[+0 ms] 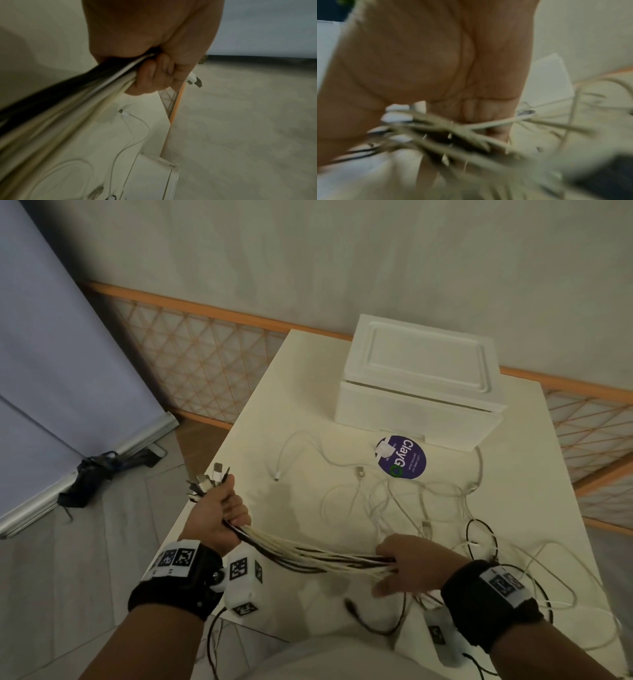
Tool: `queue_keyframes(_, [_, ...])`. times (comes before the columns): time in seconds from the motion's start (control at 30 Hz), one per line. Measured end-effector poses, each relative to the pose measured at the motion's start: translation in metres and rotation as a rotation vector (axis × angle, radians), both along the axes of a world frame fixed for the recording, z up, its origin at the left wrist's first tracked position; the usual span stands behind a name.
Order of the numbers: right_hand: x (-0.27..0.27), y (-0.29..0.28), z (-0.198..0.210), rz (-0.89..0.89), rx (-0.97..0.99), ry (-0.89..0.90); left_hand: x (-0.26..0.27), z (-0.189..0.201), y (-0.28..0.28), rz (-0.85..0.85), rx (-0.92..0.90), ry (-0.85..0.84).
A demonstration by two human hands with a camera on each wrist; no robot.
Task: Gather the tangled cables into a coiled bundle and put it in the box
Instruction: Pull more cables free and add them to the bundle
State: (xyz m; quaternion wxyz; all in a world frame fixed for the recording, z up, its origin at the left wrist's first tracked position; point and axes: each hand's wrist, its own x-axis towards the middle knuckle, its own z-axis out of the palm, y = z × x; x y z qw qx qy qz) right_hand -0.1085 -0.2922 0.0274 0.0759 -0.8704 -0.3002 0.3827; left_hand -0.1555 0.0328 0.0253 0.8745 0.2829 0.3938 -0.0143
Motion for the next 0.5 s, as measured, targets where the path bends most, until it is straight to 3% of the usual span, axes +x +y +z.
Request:
queue_keyframes(0.07, [0.004, -0.004, -0.006, -0.072, 0.065, 0.102, 0.001, -0.007, -0.001, -0.046, -0.001, 0.024])
queue_keyframes(0.13, [0.005, -0.006, -0.01, -0.181, 0.151, 0.051, 0.001, -0.012, -0.004, -0.058, 0.005, 0.036])
queue_keyframes(0.23, [0.013, -0.002, -0.013, -0.494, 0.315, 0.036, 0.003, -0.014, -0.009, -0.081, 0.043, 0.055])
queue_keyframes(0.3, [0.023, 0.002, -0.02, -0.616, 0.292, -0.04, 0.005, -0.013, -0.012, -0.106, 0.064, 0.054])
queue_keyframes(0.4, [0.039, 0.012, -0.03, -0.656, 0.164, -0.15, 0.007, -0.009, -0.017, -0.139, 0.055, 0.051])
queue_keyframes(0.5, [0.053, 0.023, -0.027, -0.482, 0.083, -0.134, 0.008, -0.005, -0.02, -0.187, 0.051, 0.059])
